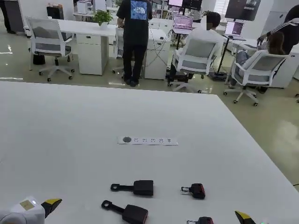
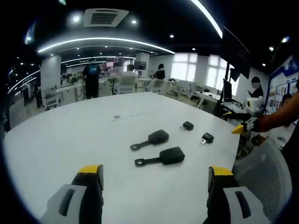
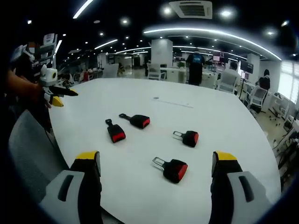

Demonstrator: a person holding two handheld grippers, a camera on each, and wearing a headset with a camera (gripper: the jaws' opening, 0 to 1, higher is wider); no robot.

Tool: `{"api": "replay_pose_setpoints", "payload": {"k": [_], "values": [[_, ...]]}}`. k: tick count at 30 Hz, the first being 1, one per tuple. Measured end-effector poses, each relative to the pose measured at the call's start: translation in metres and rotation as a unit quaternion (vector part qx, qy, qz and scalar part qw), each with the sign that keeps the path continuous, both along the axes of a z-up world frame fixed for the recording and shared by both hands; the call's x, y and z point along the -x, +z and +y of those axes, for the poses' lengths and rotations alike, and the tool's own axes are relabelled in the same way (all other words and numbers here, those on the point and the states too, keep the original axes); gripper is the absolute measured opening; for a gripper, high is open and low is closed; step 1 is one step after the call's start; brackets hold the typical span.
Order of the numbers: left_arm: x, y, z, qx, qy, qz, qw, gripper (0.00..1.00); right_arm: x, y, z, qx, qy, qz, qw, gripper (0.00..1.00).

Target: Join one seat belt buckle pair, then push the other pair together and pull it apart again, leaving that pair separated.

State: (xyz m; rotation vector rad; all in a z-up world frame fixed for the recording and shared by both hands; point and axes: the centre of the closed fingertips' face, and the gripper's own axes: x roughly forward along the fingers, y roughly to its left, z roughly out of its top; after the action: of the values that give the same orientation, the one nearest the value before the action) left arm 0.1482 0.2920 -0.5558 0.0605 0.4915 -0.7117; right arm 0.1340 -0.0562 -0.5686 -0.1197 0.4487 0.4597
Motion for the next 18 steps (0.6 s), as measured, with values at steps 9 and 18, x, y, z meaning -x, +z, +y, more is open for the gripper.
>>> {"api": "replay_pose_setpoints", "payload": {"k": [9,18], "values": [[0.0049,0.004,-0.0024,0.001,0.006,0.001,1.0,0.95,0.0038,-0.0012,0.0029,0.001,0.001,0.004,1.0,1.0],[0.0066,0.0062,-0.0049,0.002,0.006,0.0,1.0,0.95,0.0022,-0.0015,0.004,0.0,0.004,0.003,1.0,1.0]]}}
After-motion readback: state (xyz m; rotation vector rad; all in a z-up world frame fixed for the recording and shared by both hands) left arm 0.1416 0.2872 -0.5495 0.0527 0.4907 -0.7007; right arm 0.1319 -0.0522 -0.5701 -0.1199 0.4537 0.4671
